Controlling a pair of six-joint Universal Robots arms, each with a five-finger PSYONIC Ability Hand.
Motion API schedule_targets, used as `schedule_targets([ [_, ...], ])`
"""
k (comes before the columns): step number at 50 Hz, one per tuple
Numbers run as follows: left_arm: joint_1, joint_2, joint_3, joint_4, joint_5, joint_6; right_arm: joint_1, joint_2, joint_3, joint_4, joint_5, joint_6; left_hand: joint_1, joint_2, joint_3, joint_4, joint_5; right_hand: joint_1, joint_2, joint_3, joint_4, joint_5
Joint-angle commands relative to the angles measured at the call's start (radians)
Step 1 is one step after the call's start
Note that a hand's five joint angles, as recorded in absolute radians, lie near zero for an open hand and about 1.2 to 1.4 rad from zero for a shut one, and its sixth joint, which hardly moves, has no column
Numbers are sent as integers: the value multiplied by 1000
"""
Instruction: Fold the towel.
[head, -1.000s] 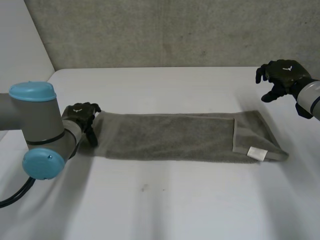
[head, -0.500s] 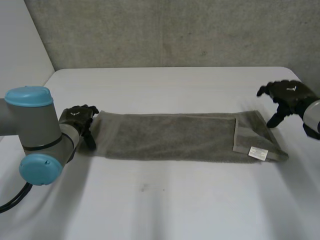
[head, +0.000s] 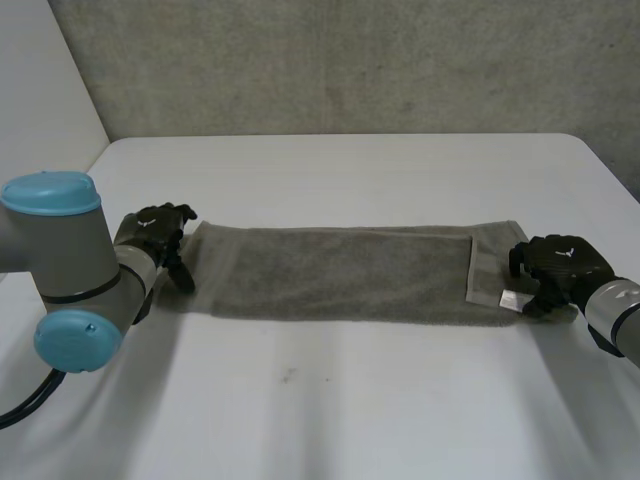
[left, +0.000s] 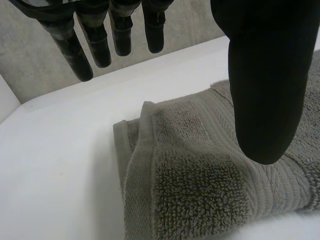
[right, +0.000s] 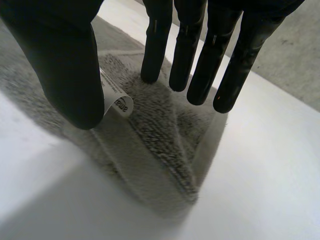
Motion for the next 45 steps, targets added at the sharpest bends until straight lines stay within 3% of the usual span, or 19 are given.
schedule_targets([
  [1, 2, -1, 0, 1, 0, 2, -1, 37, -4, -58, 0, -67, 5, 16, 13, 16, 15, 304, 202, 205, 207, 239],
  [6, 5, -1, 0, 1, 0, 2, -3, 65, -27, -61, -1, -98, 5, 16, 13, 16, 15, 486, 384, 387, 389, 421],
  [10, 5, -1, -1, 5, 0, 2, -3, 85, -61, -61, -1, -98, 5, 16, 13, 16, 15, 793, 691, 694, 696, 728],
  [19, 5, -1, -7, 10, 0, 2, 0, 117, -147, -105, 37, -46, 5, 16, 13, 16, 15, 793, 691, 694, 696, 729],
  [24, 5, -1, -9, 15, 0, 2, -1, 194, -257, -116, 118, 43, 5, 16, 13, 16, 15, 793, 691, 694, 696, 729],
  [32, 5, -1, -9, 15, 2, 2, -9, 286, -354, -102, 226, 54, 5, 16, 13, 16, 15, 793, 691, 694, 696, 729],
  [39, 5, -1, -9, 15, 2, 2, -15, 300, -357, -95, 234, 52, 5, 16, 13, 16, 15, 793, 691, 694, 696, 729],
  [41, 5, -1, -9, 15, 2, 3, -15, 298, -357, -82, 234, 52, 5, 16, 13, 16, 15, 689, 587, 590, 592, 624],
  [43, 5, -1, -9, 15, 2, 2, -16, 295, -359, -55, 237, 54, 5, 16, 13, 16, 15, 355, 254, 256, 259, 291],
  [45, 5, -1, -9, 15, 2, 2, -18, 291, -360, -38, 237, 54, 5, 16, 13, 16, 15, 261, 159, 162, 164, 196],
])
